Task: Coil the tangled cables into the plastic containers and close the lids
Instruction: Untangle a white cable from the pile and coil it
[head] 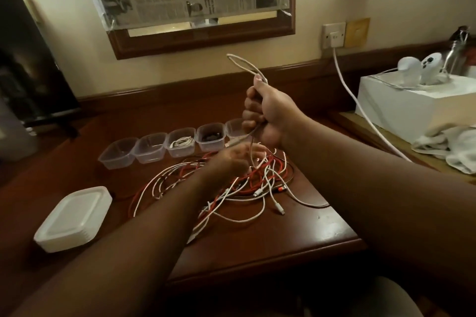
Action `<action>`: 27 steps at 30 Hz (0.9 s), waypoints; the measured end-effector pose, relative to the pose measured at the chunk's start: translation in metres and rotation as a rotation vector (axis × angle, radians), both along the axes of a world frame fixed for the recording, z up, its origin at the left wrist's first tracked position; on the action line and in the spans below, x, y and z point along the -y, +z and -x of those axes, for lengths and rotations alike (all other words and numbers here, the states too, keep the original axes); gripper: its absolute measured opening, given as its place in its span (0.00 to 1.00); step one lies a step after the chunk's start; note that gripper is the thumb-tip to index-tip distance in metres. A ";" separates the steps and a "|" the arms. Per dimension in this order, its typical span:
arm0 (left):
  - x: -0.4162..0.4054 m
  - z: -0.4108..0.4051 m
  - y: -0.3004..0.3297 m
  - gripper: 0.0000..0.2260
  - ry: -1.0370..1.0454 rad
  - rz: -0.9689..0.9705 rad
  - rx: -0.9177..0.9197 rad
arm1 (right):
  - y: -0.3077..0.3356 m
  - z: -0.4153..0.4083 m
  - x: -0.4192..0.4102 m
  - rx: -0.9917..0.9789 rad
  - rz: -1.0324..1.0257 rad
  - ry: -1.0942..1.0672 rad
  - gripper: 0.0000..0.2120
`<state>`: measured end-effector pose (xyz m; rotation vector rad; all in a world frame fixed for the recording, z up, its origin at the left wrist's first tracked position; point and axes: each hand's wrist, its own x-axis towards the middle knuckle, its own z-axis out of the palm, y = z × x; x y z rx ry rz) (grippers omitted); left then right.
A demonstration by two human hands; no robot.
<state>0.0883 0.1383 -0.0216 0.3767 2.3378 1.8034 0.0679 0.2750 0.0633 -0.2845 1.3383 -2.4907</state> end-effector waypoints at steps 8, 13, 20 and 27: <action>-0.018 0.028 -0.001 0.06 0.336 0.419 -0.211 | 0.011 0.016 -0.047 -0.109 -0.113 -0.245 0.17; -0.006 0.033 0.033 0.10 0.499 0.243 -0.279 | -0.018 0.033 -0.064 -0.193 -0.489 -0.387 0.12; -0.017 0.023 0.072 0.08 0.502 -0.167 -0.086 | -0.053 0.033 -0.040 -0.412 -0.817 0.039 0.20; -0.019 0.008 0.092 0.08 0.423 0.105 -0.263 | -0.065 0.031 -0.002 -0.556 -1.018 0.083 0.14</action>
